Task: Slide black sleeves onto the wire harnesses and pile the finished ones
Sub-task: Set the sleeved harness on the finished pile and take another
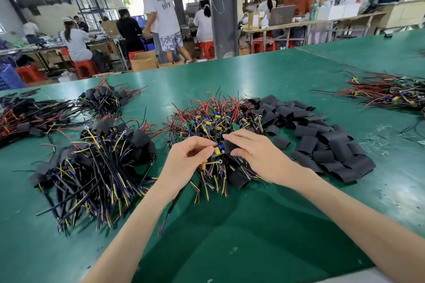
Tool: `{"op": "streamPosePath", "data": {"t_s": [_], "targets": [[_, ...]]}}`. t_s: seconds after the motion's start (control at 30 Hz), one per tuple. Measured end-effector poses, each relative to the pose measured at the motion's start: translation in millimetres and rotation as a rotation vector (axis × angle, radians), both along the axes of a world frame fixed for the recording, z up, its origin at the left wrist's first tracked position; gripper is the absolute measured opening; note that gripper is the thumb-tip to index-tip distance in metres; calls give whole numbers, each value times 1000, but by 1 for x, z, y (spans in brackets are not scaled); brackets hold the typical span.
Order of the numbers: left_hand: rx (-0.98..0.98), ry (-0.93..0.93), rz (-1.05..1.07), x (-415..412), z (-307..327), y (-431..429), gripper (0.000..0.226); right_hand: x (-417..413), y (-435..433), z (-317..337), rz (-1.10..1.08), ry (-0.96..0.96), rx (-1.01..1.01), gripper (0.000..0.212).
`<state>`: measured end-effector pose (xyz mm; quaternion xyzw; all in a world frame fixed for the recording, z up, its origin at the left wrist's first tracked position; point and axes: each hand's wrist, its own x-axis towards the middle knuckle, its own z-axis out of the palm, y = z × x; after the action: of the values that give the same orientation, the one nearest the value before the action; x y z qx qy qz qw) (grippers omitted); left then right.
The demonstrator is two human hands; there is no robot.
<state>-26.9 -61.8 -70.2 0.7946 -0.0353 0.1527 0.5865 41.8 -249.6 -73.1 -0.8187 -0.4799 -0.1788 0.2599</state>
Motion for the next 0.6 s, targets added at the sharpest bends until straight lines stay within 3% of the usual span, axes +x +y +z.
{"op": "streamPosePath", "data": {"t_s": [0.33,0.6], "targets": [[8,9,90,5,-6,2,14,-8,4,2,2,-140,-71,36],[66,-26,77,1,-4,-3,13,-10,5,0,17,-41,-37,36]]}}
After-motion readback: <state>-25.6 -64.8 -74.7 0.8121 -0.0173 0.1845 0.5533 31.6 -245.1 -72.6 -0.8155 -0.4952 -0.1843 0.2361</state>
